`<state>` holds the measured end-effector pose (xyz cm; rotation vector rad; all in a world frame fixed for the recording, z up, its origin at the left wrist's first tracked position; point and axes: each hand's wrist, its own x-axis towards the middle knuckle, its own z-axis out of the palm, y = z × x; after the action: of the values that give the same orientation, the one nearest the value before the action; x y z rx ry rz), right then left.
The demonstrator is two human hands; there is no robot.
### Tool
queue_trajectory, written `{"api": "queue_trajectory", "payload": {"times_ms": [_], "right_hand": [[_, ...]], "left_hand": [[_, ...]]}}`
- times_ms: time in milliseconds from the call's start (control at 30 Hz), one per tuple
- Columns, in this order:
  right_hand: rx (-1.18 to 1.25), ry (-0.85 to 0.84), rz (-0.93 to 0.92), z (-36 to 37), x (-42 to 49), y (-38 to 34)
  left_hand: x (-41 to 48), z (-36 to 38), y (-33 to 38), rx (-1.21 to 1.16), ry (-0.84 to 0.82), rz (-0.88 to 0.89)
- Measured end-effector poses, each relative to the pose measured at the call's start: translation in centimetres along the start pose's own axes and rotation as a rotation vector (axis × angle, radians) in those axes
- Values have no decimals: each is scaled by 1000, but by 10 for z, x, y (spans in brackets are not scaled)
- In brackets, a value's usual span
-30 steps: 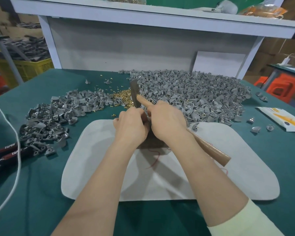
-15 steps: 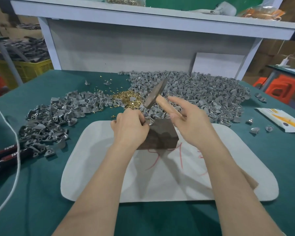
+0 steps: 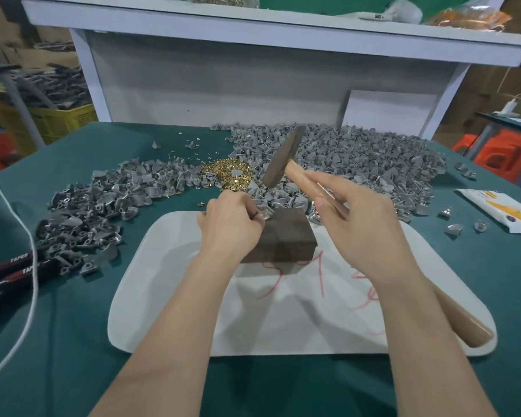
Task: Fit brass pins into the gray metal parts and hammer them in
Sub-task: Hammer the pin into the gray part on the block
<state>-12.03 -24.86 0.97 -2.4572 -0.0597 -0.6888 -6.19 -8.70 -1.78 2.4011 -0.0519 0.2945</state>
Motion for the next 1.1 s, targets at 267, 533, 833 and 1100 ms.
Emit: {"api": "queue_trajectory", "payload": {"times_ms": [267,533,833,1100], "right_hand": [[-106,-179,17,-7,1,0],[-27,-51,-1,-7,3,-2],[-169,-232,88,44,21,-15],[-235,-196,29,52,24,-15]], "left_hand": [[0,-2,1,-6,-29,-12],[1,-2,0,-4,-47,-18],[0,-2,0,-20,-69,10],[1,-2,1,-18,-83,10]]}}
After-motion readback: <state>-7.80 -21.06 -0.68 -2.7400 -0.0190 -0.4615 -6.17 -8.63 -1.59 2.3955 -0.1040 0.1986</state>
